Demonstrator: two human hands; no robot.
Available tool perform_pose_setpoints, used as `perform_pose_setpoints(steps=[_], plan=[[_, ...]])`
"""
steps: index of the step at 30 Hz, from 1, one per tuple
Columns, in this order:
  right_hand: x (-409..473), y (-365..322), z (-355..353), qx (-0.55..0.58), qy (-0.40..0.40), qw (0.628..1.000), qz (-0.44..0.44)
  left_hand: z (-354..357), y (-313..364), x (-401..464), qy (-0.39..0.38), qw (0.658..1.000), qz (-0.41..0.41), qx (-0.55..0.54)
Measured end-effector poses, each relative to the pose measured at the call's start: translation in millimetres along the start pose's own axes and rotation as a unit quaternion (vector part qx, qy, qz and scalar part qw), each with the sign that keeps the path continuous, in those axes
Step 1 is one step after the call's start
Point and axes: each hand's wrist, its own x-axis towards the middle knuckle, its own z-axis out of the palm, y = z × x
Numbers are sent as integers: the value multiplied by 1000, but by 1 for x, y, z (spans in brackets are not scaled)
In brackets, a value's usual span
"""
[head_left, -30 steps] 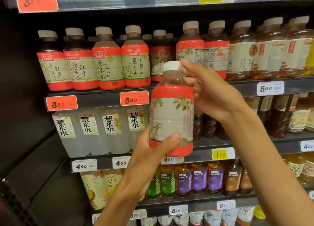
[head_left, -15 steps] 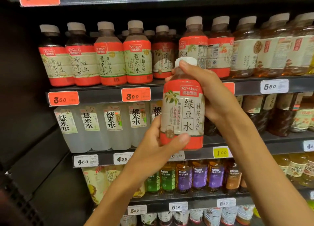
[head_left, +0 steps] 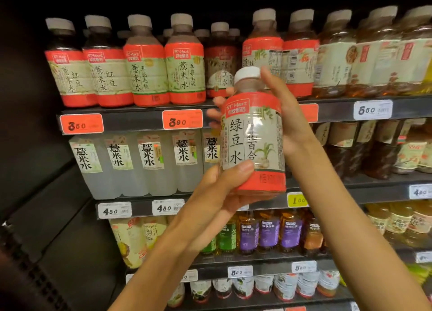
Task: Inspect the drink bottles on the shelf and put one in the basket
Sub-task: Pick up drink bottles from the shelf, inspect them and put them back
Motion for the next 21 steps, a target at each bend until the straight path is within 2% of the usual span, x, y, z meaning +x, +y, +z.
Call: perform_pose_setpoints(steps=[3, 8, 11, 14, 17, 21], plan=[[2, 1, 0, -18, 21, 999, -36, -3, 0, 1, 7, 999, -21, -23], [1, -1, -2, -113, 131, 982, -74, -8, 5, 2, 65, 994, 18, 80], [2, 1, 1, -195, 145, 968, -59, -6, 0, 2, 69, 993, 5, 97], [4, 0, 1, -251, 125, 959, -38, -4, -4, -1, 61, 997, -5, 54], [0, -3, -3, -204, 68, 977, 0, -2, -3, -2, 46, 999, -13, -21], [-3, 4, -8, -40, 67, 996, 53, 9, 3, 1, -57, 977, -53, -200]])
